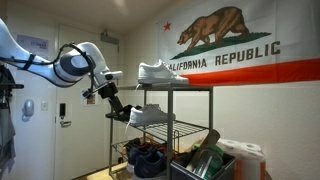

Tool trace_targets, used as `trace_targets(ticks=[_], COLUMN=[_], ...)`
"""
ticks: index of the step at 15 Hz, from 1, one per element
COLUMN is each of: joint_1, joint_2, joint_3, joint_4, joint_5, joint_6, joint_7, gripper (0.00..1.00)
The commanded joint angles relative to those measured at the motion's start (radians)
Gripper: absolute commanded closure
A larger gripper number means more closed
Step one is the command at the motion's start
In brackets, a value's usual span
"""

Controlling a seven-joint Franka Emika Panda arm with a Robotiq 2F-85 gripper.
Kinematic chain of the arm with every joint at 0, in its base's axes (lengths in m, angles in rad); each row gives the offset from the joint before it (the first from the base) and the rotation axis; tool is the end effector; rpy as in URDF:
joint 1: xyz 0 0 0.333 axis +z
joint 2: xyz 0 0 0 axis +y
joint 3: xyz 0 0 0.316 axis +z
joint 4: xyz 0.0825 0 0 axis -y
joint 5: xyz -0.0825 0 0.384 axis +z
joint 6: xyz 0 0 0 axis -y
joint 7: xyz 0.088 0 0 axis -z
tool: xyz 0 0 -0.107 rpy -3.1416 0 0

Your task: Move the right and left white shoes to the first shelf respectively

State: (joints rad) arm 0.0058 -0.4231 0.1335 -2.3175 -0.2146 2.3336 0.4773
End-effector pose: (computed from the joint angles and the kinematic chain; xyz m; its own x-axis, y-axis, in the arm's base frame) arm 0.4570 0.0671 0.5504 0.8626 -0.1845 0.4710 -0.2315 -0.9719 0.0432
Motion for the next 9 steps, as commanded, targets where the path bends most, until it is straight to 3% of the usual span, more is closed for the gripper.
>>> trace_targets(ticks=[1,9], joint_1=[-0.051,-0.123], joint_2=[0.033,0.104], joint_3=[0.023,0.096], joint_4=[-0.029,0.02], joint_5=[0.004,-0.025], joint_6=[0.181,0.413], joint_7=[0.081,0.198], gripper=[0.0,0.0])
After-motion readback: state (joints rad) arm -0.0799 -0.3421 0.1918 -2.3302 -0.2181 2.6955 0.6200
